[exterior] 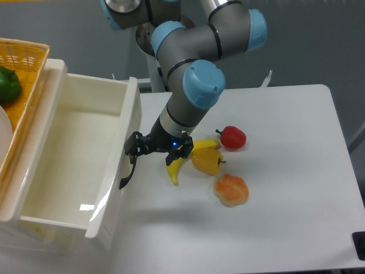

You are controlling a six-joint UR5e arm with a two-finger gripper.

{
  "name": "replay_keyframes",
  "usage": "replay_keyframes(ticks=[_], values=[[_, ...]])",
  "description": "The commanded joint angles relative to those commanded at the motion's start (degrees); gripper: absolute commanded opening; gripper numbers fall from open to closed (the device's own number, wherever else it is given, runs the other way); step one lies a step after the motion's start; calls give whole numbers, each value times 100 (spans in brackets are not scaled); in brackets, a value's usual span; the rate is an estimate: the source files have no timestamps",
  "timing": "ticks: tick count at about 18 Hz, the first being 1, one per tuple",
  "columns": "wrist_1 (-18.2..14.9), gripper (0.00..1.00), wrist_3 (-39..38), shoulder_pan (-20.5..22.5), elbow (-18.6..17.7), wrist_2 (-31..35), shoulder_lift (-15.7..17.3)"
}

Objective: Slide open the top white drawer

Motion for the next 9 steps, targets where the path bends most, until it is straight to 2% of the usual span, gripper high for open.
replay_keyframes(ticks=[5,9], values=[[53,100,26,185,53,35,18],[44,100,650,264,53,455,18]])
